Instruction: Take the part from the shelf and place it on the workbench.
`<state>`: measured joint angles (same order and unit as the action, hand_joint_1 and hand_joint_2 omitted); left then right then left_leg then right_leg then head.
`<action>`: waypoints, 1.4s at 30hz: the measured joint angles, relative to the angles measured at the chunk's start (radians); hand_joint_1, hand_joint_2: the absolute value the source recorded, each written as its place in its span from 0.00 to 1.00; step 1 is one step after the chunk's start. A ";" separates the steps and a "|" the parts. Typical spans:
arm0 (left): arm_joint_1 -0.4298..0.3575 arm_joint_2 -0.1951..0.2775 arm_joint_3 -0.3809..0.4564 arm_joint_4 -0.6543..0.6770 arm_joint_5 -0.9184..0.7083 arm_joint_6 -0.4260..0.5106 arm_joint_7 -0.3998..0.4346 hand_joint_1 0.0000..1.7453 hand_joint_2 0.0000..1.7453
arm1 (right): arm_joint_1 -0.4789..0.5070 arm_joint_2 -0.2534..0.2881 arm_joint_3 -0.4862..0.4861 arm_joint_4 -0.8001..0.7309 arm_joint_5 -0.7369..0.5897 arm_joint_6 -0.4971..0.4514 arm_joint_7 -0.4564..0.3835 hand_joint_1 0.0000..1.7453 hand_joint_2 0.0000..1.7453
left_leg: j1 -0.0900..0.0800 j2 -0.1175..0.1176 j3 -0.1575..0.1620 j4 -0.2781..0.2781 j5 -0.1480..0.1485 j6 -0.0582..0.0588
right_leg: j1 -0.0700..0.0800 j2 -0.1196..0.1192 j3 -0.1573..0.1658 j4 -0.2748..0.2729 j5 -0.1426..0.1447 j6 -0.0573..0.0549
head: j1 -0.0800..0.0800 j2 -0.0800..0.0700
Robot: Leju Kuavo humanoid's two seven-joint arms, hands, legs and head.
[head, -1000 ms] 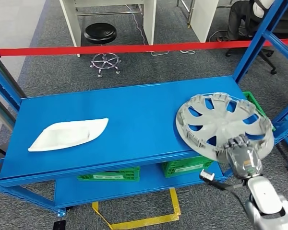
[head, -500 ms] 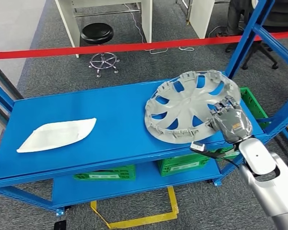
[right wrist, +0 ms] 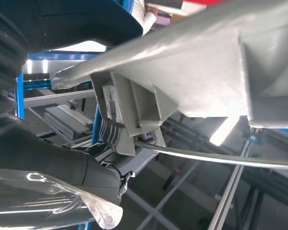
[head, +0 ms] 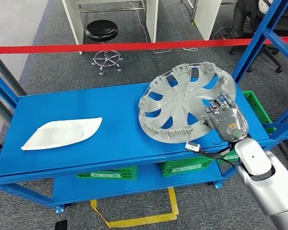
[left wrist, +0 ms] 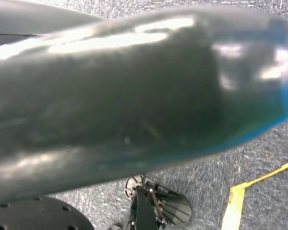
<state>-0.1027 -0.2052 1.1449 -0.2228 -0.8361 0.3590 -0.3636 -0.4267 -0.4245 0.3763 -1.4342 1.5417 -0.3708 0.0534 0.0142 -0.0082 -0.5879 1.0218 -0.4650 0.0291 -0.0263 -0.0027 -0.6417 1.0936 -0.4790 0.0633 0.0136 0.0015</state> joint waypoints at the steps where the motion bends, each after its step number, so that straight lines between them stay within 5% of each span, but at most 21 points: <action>1: 0.000 0.000 0.000 0.000 -0.001 0.000 0.000 0.00 0.00 | 0.001 0.000 0.000 -0.003 0.002 -0.008 0.002 1.00 1.00 | -0.001 -0.002 -0.002 0.004 -0.002 -0.007 | 0.000 0.001 0.023 -0.044 0.011 -0.002 | 0.001 0.000; 6: 0.000 -0.001 0.001 0.000 -0.003 0.000 0.000 0.00 0.00 | 0.008 0.000 0.000 -0.015 0.010 -0.035 0.010 1.00 1.00 | -0.001 0.000 -0.013 0.029 -0.019 -0.029 | 0.003 0.004 0.037 -0.064 0.003 -0.038 | -0.002 0.000; 10: 0.000 -0.002 0.001 0.000 -0.015 0.000 -0.005 0.00 0.00 | 0.027 -0.001 0.000 -0.034 0.025 -0.130 0.038 1.00 1.00 | -0.001 0.002 -0.117 0.255 -0.124 -0.035 | 0.008 0.001 0.040 -0.065 0.000 -0.057 | -0.005 0.000; 11: 0.001 -0.002 0.000 0.000 -0.019 0.000 -0.006 0.00 0.00 | 0.034 -0.002 0.000 -0.043 0.026 -0.166 0.052 1.00 1.00 | -0.002 0.002 -0.136 0.292 -0.128 -0.032 | 0.011 0.002 0.041 -0.065 -0.001 -0.059 | -0.006 0.000; 13: 0.001 -0.002 0.000 0.000 -0.027 0.000 -0.008 0.00 0.00 | 0.046 -0.007 0.000 -0.069 0.027 -0.231 0.075 1.00 1.00 | -0.006 0.002 -0.124 0.254 -0.080 -0.020 | 0.017 0.005 0.047 -0.065 -0.004 -0.062 | -0.006 0.000; 16: -0.001 0.000 -0.002 0.000 -0.034 -0.002 -0.011 0.00 0.00 | 0.064 -0.012 -0.012 -0.119 0.027 -0.290 0.074 1.00 1.00 | -0.018 0.002 -0.047 0.074 0.010 0.009 | 0.026 0.008 0.056 -0.065 -0.010 -0.062 | -0.004 0.000; 21: -0.002 -0.001 -0.003 0.000 -0.037 -0.002 -0.015 0.00 0.00 | 0.085 -0.022 -0.032 -0.164 0.026 -0.308 0.067 1.00 1.00 | -0.017 0.003 -0.021 0.006 0.012 0.012 | 0.025 0.006 0.045 -0.059 -0.021 -0.040 | -0.004 0.000; 23: -0.002 -0.002 -0.004 0.000 -0.037 -0.002 -0.017 0.00 0.00 | 0.089 -0.028 -0.037 -0.170 0.026 -0.308 0.067 1.00 1.00 | -0.012 0.004 -0.018 -0.003 0.017 0.015 | 0.022 0.005 0.007 0.015 -0.066 -0.029 | -0.002 0.000; 25: -0.003 -0.004 -0.005 0.000 -0.037 -0.003 -0.018 0.00 0.00 | 0.094 -0.031 -0.041 -0.173 0.026 -0.308 0.067 1.00 1.00 | -0.012 0.004 -0.018 -0.003 0.018 0.016 | 0.019 0.005 -0.056 0.148 -0.124 -0.019 | 0.000 0.000; 27: -0.002 -0.005 -0.005 0.000 -0.036 -0.003 -0.018 0.00 0.00 | 0.100 -0.031 -0.042 -0.175 0.026 -0.308 0.067 1.00 1.00 | -0.011 0.004 -0.018 -0.002 0.017 0.016 | 0.014 0.004 -0.089 0.209 -0.127 -0.011 | 0.000 0.000; 28: -0.002 -0.005 -0.005 0.000 -0.037 -0.003 -0.018 0.00 0.00 | 0.102 -0.032 -0.043 -0.176 0.026 -0.308 0.067 1.00 1.00 | -0.010 0.004 -0.017 -0.002 0.016 0.015 | 0.011 0.004 -0.076 0.180 -0.100 -0.008 | 0.000 0.000; 31: -0.003 -0.006 -0.006 0.000 -0.037 -0.003 -0.018 0.00 0.00 | 0.102 -0.035 -0.045 -0.179 0.026 -0.308 0.066 1.00 1.00 | -0.009 0.002 -0.017 0.004 0.012 0.004 | 0.005 0.002 0.022 -0.018 -0.012 -0.005 | 0.000 0.000; 34: -0.002 -0.006 -0.009 0.000 -0.039 -0.015 -0.030 0.00 0.00 | 0.113 -0.034 -0.058 -0.197 0.026 -0.309 0.025 1.00 1.00 | -0.013 0.001 -0.020 0.009 0.014 -0.011 | 0.008 0.004 0.053 -0.071 -0.006 -0.023 | -0.001 0.000; 36: 0.000 -0.005 -0.013 0.000 -0.044 -0.038 -0.051 0.00 0.50 | 0.144 -0.010 -0.103 -0.243 0.026 -0.310 -0.089 1.00 1.00 | -0.011 0.000 -0.022 0.015 0.005 -0.021 | 0.007 0.002 0.054 -0.072 -0.005 -0.036 | -0.001 0.000; 38: 0.000 -0.004 -0.018 0.000 -0.047 -0.059 -0.069 0.00 1.00 | 0.184 0.051 -0.177 -0.307 0.026 -0.311 -0.251 1.00 1.00 | -0.009 0.001 -0.048 0.081 -0.040 -0.031 | 0.004 -0.001 0.056 -0.074 -0.004 -0.051 | -0.002 0.000; 40: 0.000 -0.004 -0.020 0.000 -0.047 -0.075 -0.077 0.00 1.00 | 0.217 0.120 -0.239 -0.366 0.026 -0.311 -0.371 1.00 1.00 | -0.008 0.002 -0.106 0.216 -0.107 -0.038 | 0.006 -0.001 0.057 -0.074 -0.005 -0.058 | -0.005 0.000; 42: 0.001 -0.003 -0.021 0.000 -0.051 -0.085 -0.085 0.00 1.00 | 0.242 0.180 -0.278 -0.416 0.026 -0.312 -0.427 1.00 1.00 | -0.008 0.002 -0.148 0.309 -0.132 -0.038 | 0.008 -0.001 0.059 -0.074 -0.007 -0.060 | -0.005 0.000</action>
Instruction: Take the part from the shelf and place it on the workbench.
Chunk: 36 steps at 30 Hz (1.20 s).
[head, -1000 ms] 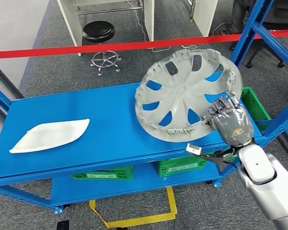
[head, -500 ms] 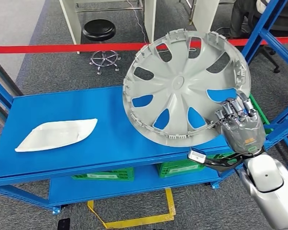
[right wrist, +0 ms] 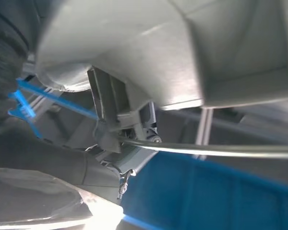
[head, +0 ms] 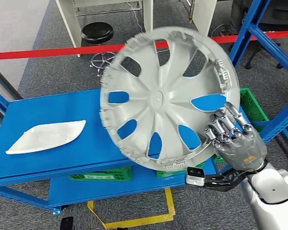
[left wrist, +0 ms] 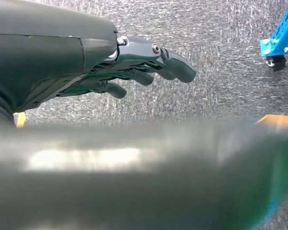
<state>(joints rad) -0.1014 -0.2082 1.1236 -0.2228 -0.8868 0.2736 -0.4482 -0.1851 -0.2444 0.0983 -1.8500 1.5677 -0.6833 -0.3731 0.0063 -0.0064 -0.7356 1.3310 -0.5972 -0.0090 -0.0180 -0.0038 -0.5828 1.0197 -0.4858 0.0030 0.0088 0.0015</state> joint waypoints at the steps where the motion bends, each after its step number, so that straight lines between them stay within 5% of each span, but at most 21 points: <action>1: 0.001 0.001 -0.001 0.000 -0.002 -0.002 -0.005 0.00 1.00 | 0.009 0.025 -0.015 -0.021 0.000 -0.001 -0.012 1.00 1.00 | 0.000 0.000 0.003 -0.006 0.016 0.002 | 0.001 0.000 0.002 0.000 -0.001 -0.001 | 0.000 0.000; 4: 0.003 0.005 -0.002 0.000 -0.004 -0.004 -0.016 0.00 1.00 | 0.020 0.079 -0.051 -0.066 0.000 -0.002 -0.013 1.00 1.00 | -0.002 0.000 0.093 -0.193 0.117 0.014 | 0.004 0.002 0.011 0.000 -0.006 0.001 | 0.001 0.000; 6: 0.001 0.007 -0.002 0.000 -0.001 0.002 -0.009 0.00 1.00 | 0.024 0.098 -0.061 -0.088 0.000 -0.002 0.015 1.00 1.00 | -0.006 0.000 0.135 -0.285 0.140 0.020 | 0.007 0.003 0.011 0.002 -0.007 0.008 | 0.001 0.000; 9: 0.002 0.009 -0.003 0.000 -0.009 0.014 0.012 0.00 1.00 | 0.034 0.117 -0.061 -0.116 0.000 -0.002 0.070 1.00 1.00 | -0.007 0.001 0.137 -0.300 0.143 0.028 | 0.006 0.004 0.006 0.002 -0.004 0.024 | 0.001 0.000; 11: 0.003 0.008 -0.004 0.000 -0.018 0.015 0.015 0.00 1.00 | 0.037 0.124 -0.059 -0.127 0.000 -0.002 0.087 1.00 1.00 | -0.003 0.003 0.135 -0.306 0.151 0.040 | 0.005 0.004 -0.009 0.034 -0.036 0.032 | 0.003 0.000; 14: 0.001 0.008 -0.003 0.000 -0.006 0.004 0.025 0.00 1.00 | 0.046 0.127 -0.042 -0.131 0.000 -0.003 0.132 1.00 1.00 | -0.003 0.004 0.123 -0.308 0.161 0.049 | 0.005 0.004 -0.077 0.208 -0.140 0.041 | 0.004 0.000; 16: 0.002 0.009 0.000 0.000 0.008 -0.001 0.031 0.00 1.00 | 0.056 0.127 -0.022 -0.131 0.000 -0.003 0.177 1.00 1.00 | -0.006 0.004 0.112 -0.308 0.170 0.050 | 0.005 0.004 -0.095 0.272 -0.159 0.043 | 0.004 0.000; 17: 0.002 0.010 0.002 0.000 0.011 -0.002 0.033 0.00 1.00 | 0.059 0.127 -0.012 -0.131 0.001 -0.003 0.200 1.00 1.00 | -0.006 0.004 0.107 -0.308 0.174 0.049 | 0.005 0.004 -0.075 0.246 -0.141 0.041 | 0.004 0.000; 21: 0.002 0.013 0.003 0.000 0.009 0.001 0.039 0.00 1.00 | 0.063 0.121 0.031 -0.132 0.001 -0.003 0.264 1.00 1.00 | -0.010 0.004 0.093 -0.306 0.194 0.037 | 0.010 0.004 0.067 0.000 -0.058 0.027 | 0.003 0.000; 25: 0.003 0.016 0.004 0.000 0.007 0.002 0.043 0.00 1.00 | 0.071 0.118 0.057 -0.133 0.002 -0.003 0.273 1.00 1.00 | -0.008 0.003 0.082 -0.301 0.204 0.013 | 0.012 0.004 0.065 -0.019 -0.036 0.008 | 0.003 0.000; 27: 0.003 0.018 0.004 0.000 0.002 0.000 0.043 0.00 1.00 | 0.073 0.117 0.068 -0.133 0.002 -0.003 0.277 1.00 1.00 | -0.006 0.002 0.060 -0.244 0.145 0.001 | 0.007 -0.001 0.049 -0.023 -0.015 -0.005 | -0.001 0.000; 30: 0.004 0.019 0.004 0.000 -0.004 -0.010 0.044 0.00 1.00 | 0.082 0.117 0.081 -0.133 0.003 -0.003 0.286 1.00 1.00 | -0.001 0.003 0.019 -0.059 0.017 -0.012 | 0.009 -0.003 0.012 -0.019 0.012 -0.011 | -0.004 0.000; 32: 0.004 0.019 0.004 0.000 -0.005 -0.015 0.047 0.00 1.00 | 0.092 0.117 0.088 -0.134 0.003 -0.003 0.290 1.00 1.00 | -0.001 0.003 0.051 -0.046 0.004 -0.013 | 0.009 -0.003 -0.015 -0.012 0.028 -0.008 | -0.004 0.000; 36: 0.000 0.018 0.003 0.000 -0.013 -0.017 0.053 0.00 1.00 | 0.105 0.117 0.102 -0.137 0.003 -0.003 0.307 1.00 1.00 | -0.004 0.001 0.222 -0.294 0.058 0.004 | 0.011 -0.002 -0.049 -0.001 0.054 0.008 | -0.003 0.000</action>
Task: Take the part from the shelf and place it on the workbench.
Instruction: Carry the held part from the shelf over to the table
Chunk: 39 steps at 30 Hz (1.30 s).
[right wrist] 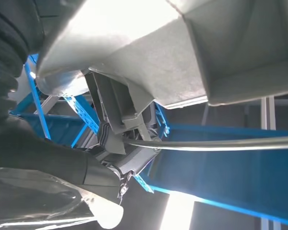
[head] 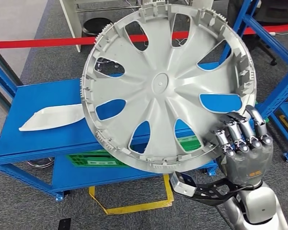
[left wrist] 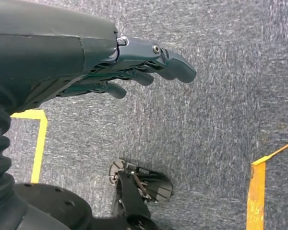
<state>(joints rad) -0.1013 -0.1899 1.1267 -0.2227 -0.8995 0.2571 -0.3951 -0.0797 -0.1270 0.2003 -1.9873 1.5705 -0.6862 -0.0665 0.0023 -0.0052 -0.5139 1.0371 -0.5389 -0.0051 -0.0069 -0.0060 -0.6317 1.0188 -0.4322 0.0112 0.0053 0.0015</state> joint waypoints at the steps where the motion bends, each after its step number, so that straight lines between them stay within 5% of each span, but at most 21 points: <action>1: -0.001 0.000 0.000 0.000 -0.004 0.000 0.002 0.00 1.00 | 0.002 0.000 0.003 -0.002 0.000 0.000 0.005 1.00 1.00 | -0.002 -0.001 0.012 -0.025 0.002 0.007 | 0.000 0.000 -0.003 0.001 0.006 0.006 | 0.000 0.000; 3: 0.001 -0.001 -0.001 0.000 -0.010 0.000 0.005 0.00 1.00 | 0.008 0.000 0.010 -0.006 0.000 0.000 0.013 1.00 1.00 | -0.006 -0.001 0.005 -0.027 0.015 0.022 | -0.001 0.000 -0.006 -0.002 0.020 0.019 | 0.001 0.000; 5: 0.000 -0.001 -0.002 0.000 -0.016 0.001 0.008 0.00 1.00 | 0.017 0.000 0.016 -0.011 -0.005 0.000 0.015 1.00 1.00 | -0.004 0.003 -0.008 -0.031 0.036 0.037 | -0.005 0.003 -0.021 0.013 -0.003 0.030 | 0.002 0.000; 8: -0.003 -0.001 -0.006 0.000 -0.030 0.002 0.006 0.00 1.00 | 0.040 0.002 0.019 -0.029 -0.046 0.000 -0.022 1.00 1.00 | -0.002 0.007 -0.047 -0.035 0.071 0.052 | -0.007 0.006 -0.075 0.164 -0.140 0.039 | 0.009 0.000; 10: -0.003 -0.002 -0.009 0.000 -0.036 0.004 0.002 0.00 1.00 | 0.061 0.007 0.019 -0.043 -0.076 0.000 -0.063 1.00 1.00 | -0.005 0.008 -0.078 -0.033 0.093 0.052 | -0.006 0.006 -0.085 0.267 -0.184 0.040 | 0.011 0.000; 12: -0.004 -0.002 -0.010 0.000 -0.039 0.006 -0.001 0.00 1.00 | 0.077 0.013 0.019 -0.052 -0.088 0.000 -0.084 1.00 1.00 | -0.006 0.008 -0.106 -0.030 0.112 0.050 | -0.006 0.006 -0.032 0.249 -0.150 0.037 | 0.011 0.000; 14: -0.006 -0.002 -0.011 0.000 -0.042 0.007 -0.003 0.00 1.00 | 0.083 0.017 0.018 -0.060 -0.091 0.000 -0.090 1.00 1.00 | -0.008 0.008 -0.128 -0.025 0.130 0.045 | -0.004 0.005 0.079 0.113 -0.117 0.030 | 0.011 0.000; 15: -0.007 -0.002 -0.013 0.000 -0.042 0.007 -0.004 0.00 1.00 | 0.084 0.019 0.018 -0.065 -0.092 0.000 -0.092 1.00 1.00 | -0.009 0.008 -0.135 -0.023 0.138 0.040 | -0.002 0.005 0.132 0.040 -0.119 0.026 | 0.010 0.000; 17: -0.008 -0.004 -0.016 0.000 -0.043 0.007 -0.006 0.00 1.00 | 0.086 0.022 0.017 -0.074 -0.098 0.000 -0.100 1.00 1.00 | -0.010 0.008 -0.141 -0.023 0.156 0.029 | 0.003 0.006 0.176 -0.039 -0.136 0.018 | 0.009 0.000; 20: -0.009 -0.004 -0.021 0.000 -0.046 0.008 -0.006 0.00 1.00 | 0.100 0.056 -0.005 -0.079 -0.164 -0.001 -0.209 1.00 1.00 | -0.005 0.006 -0.149 -0.020 0.160 0.010 | 0.003 0.004 0.155 -0.045 -0.114 -0.003 | 0.013 0.000; 22: -0.009 -0.005 -0.025 0.000 -0.051 0.008 -0.004 0.00 1.00 | 0.120 0.124 -0.054 -0.077 -0.257 -0.001 -0.390 1.00 1.00 | -0.002 0.004 -0.165 0.038 0.081 -0.002 | 0.000 -0.001 0.135 -0.048 -0.090 -0.018 | 0.009 0.000; 24: -0.010 -0.005 -0.027 0.000 -0.051 0.008 -0.006 0.00 1.00 | 0.138 0.193 -0.110 -0.073 -0.338 0.000 -0.548 1.00 1.00 | 0.001 0.004 -0.182 0.155 -0.023 -0.010 | 0.002 -0.003 0.112 -0.046 -0.067 -0.025 | 0.006 0.000; 25: -0.012 -0.006 -0.028 0.000 -0.049 0.007 -0.009 0.00 1.00 | 0.145 0.217 -0.131 -0.071 -0.362 0.000 -0.585 1.00 1.00 | 0.002 0.004 -0.184 0.208 -0.047 -0.013 | 0.003 -0.003 0.098 -0.043 -0.055 -0.025 | 0.006 0.000; 27: -0.014 -0.007 -0.028 0.000 -0.044 0.004 -0.018 0.00 1.00 | 0.155 0.254 -0.164 -0.068 -0.391 -0.001 -0.607 1.00 1.00 | 0.004 0.004 -0.152 0.241 -0.031 -0.016 | 0.004 -0.003 0.060 -0.033 -0.032 -0.022 | 0.005 0.000; 29: -0.014 -0.010 -0.028 0.000 -0.044 0.002 -0.022 0.00 1.00 | 0.165 0.280 -0.186 -0.066 -0.400 -0.001 -0.609 1.00 1.00 | 0.005 0.003 -0.061 0.137 0.009 -0.011 | 0.004 -0.002 0.025 -0.018 -0.016 -0.017 | 0.005 0.000; 31: -0.013 -0.013 -0.029 0.000 -0.050 0.003 -0.017 0.00 1.00 | 0.176 0.299 -0.201 -0.066 -0.399 -0.001 -0.609 1.00 1.00 | 0.003 0.002 0.026 0.006 0.002 -0.001 | 0.005 -0.001 0.005 -0.007 -0.002 -0.006 | 0.006 0.000; 34: -0.004 -0.019 -0.030 0.001 -0.058 0.007 -0.003 0.00 1.00 | 0.192 0.316 -0.218 -0.066 -0.393 -0.002 -0.610 1.00 1.00 | -0.002 0.003 0.041 -0.048 0.000 0.019 | 0.003 -0.001 -0.006 -0.010 0.025 0.013 | 0.005 0.000; 36: 0.001 -0.021 -0.030 0.001 -0.061 0.010 0.001 0.00 1.00 | 0.201 0.321 -0.228 -0.066 -0.390 -0.002 -0.610 1.00 1.00 | 0.001 0.008 0.021 -0.055 0.025 0.035 | 0.001 0.003 -0.022 0.005 -0.002 0.023 | 0.006 0.000; 39: 0.003 -0.022 -0.030 0.001 -0.061 0.011 0.002 0.00 1.00 | 0.208 0.322 -0.236 -0.066 -0.388 -0.002 -0.610 1.00 1.00 | 0.001 0.013 -0.027 -0.057 0.065 0.047 | -0.002 0.005 -0.062 0.152 -0.155 0.036 | 0.010 0.000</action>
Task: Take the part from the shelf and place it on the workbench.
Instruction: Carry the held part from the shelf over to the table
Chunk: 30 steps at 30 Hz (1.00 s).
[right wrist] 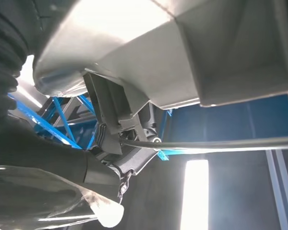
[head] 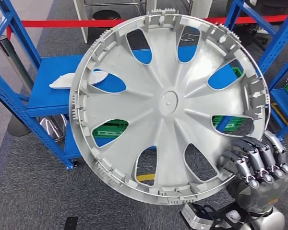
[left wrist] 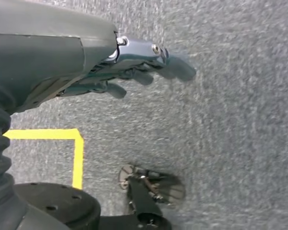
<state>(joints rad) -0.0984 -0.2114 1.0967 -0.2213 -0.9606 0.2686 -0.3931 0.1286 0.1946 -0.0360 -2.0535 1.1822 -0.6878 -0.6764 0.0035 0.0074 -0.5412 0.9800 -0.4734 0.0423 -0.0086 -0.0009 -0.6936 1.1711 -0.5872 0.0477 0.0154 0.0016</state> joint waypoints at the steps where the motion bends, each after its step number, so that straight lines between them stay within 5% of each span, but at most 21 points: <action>1: 0.000 0.000 0.000 0.000 0.002 0.000 -0.002 0.00 1.00 | 0.002 0.000 -0.002 0.000 -0.002 0.000 0.000 1.00 1.00 | 0.000 0.000 -0.018 0.002 0.013 0.000 | -0.001 0.000 -0.005 0.062 -0.030 0.003 | 0.000 0.000; 2: 0.000 0.000 0.000 0.000 0.006 0.000 -0.005 0.00 1.00 | 0.004 0.000 -0.004 0.001 -0.005 0.000 0.000 1.00 1.00 | -0.001 0.001 -0.035 0.004 0.026 -0.001 | -0.001 0.000 -0.002 0.104 -0.036 0.005 | 0.000 0.000; 4: 0.001 0.000 0.002 0.000 0.022 -0.002 -0.017 0.00 1.00 | 0.000 0.000 -0.008 0.006 -0.014 0.000 0.000 1.00 1.00 | 0.000 0.002 -0.069 0.009 0.049 -0.005 | -0.002 0.000 0.045 0.102 0.012 0.005 | 0.001 0.000; 6: -0.001 -0.001 0.005 0.000 0.038 -0.010 -0.030 0.00 1.00 | -0.021 0.002 -0.009 0.020 -0.011 0.000 0.000 1.00 1.00 | -0.002 0.002 -0.095 0.014 0.071 -0.013 | -0.003 0.000 0.157 -0.029 0.048 0.004 | 0.001 0.000; 8: -0.004 -0.001 0.007 0.000 0.047 -0.018 -0.039 0.00 1.00 | -0.052 0.009 -0.007 0.037 0.004 0.000 0.000 1.00 1.00 | -0.005 0.001 -0.110 0.019 0.094 -0.023 | -0.001 0.001 0.255 -0.175 0.026 -0.005 | 0.000 0.000; 9: -0.005 -0.001 0.008 0.000 0.049 -0.019 -0.040 0.00 1.00 | -0.063 0.014 -0.005 0.045 0.012 0.000 0.000 1.00 1.00 | -0.006 0.001 -0.114 0.019 0.104 -0.028 | 0.002 0.001 0.274 -0.211 0.013 -0.011 | 0.000 0.000; 11: -0.003 -0.001 0.009 0.000 0.045 -0.018 -0.030 0.00 1.00 | -0.078 0.025 -0.003 0.060 0.024 0.000 0.000 1.00 1.00 | -0.003 0.000 -0.121 0.019 0.118 -0.038 | 0.003 -0.001 0.258 -0.217 0.019 -0.027 | 0.000 0.000; 12: -0.001 0.000 0.010 0.000 0.041 -0.017 -0.021 0.00 1.00 | -0.082 0.031 -0.003 0.065 0.026 0.000 0.000 1.00 1.00 | -0.002 -0.002 -0.127 0.029 0.100 -0.045 | 0.002 -0.003 0.248 -0.215 0.029 -0.037 | -0.001 0.000; 15: 0.007 0.000 0.011 0.000 0.035 -0.010 -0.007 0.00 1.00 | -0.084 0.043 -0.005 0.072 0.020 0.000 0.000 1.00 1.00 | 0.001 -0.004 -0.156 0.167 -0.054 -0.060 | 0.001 -0.008 0.210 -0.212 0.064 -0.057 | -0.011 0.000; 16: 0.007 0.000 0.011 0.000 0.035 -0.006 -0.007 0.00 1.00 | -0.084 0.045 -0.007 0.073 0.016 0.000 0.000 1.00 1.00 | 0.001 -0.004 -0.163 0.233 -0.096 -0.062 | 0.003 -0.008 0.198 -0.210 0.074 -0.059 | -0.012 0.000; 17: 0.007 0.000 0.011 0.000 0.036 -0.001 -0.007 0.00 1.00 | -0.084 0.046 -0.008 0.074 0.013 0.000 0.000 1.00 1.00 | 0.001 -0.004 -0.165 0.285 -0.107 -0.063 | 0.005 -0.010 0.185 -0.208 0.084 -0.059 | -0.013 0.000; 19: 0.007 0.000 0.012 0.000 0.043 0.003 -0.008 0.00 1.00 | -0.084 0.047 -0.010 0.076 0.013 0.000 0.000 1.00 1.00 | 0.000 -0.003 -0.133 0.303 -0.064 -0.060 | 0.008 -0.018 0.156 -0.201 0.101 -0.060 | -0.013 0.000; 21: 0.005 0.000 0.016 0.000 0.049 0.004 -0.009 0.00 1.00 | -0.084 0.049 -0.011 0.079 0.029 0.000 -0.001 1.00 1.00 | -0.003 0.012 -0.045 0.191 -0.020 -0.050 | 0.011 -0.029 0.133 -0.191 0.113 -0.058 | -0.013 0.000; 24: -0.004 -0.001 0.019 0.000 0.046 0.004 -0.010 0.00 1.00 | -0.085 0.054 -0.012 0.083 0.050 0.000 -0.001 1.00 1.00 | -0.015 0.038 0.055 0.020 -0.045 -0.030 | 0.016 -0.053 0.118 -0.181 0.124 -0.044 | -0.012 0.000; 27: -0.004 -0.004 0.021 0.000 0.037 0.004 -0.010 0.00 1.00 | -0.089 0.055 -0.012 0.085 0.045 0.000 -0.001 1.00 1.00 | -0.013 0.019 0.050 -0.005 -0.039 -0.011 | 0.014 -0.064 0.105 -0.170 0.122 -0.027 | -0.012 0.000; 30: -0.002 -0.007 0.022 0.000 0.033 0.006 -0.009 0.00 1.00 | -0.091 0.055 -0.012 0.086 0.040 0.000 -0.001 1.00 1.00 | -0.009 0.000 0.031 -0.008 -0.018 0.002 | 0.010 -0.019 0.044 -0.033 0.030 -0.012 | -0.008 0.000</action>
<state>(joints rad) -0.1001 -0.2180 1.1190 -0.2213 -0.9279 0.2743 -0.4026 0.0379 0.2499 -0.0480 -1.9675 1.2226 -0.6878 -0.6771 -0.0058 0.0075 -0.5101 0.9724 -0.4910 0.0444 0.0016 -0.0199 -0.6496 1.1384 -0.5570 0.0355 0.0069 0.0016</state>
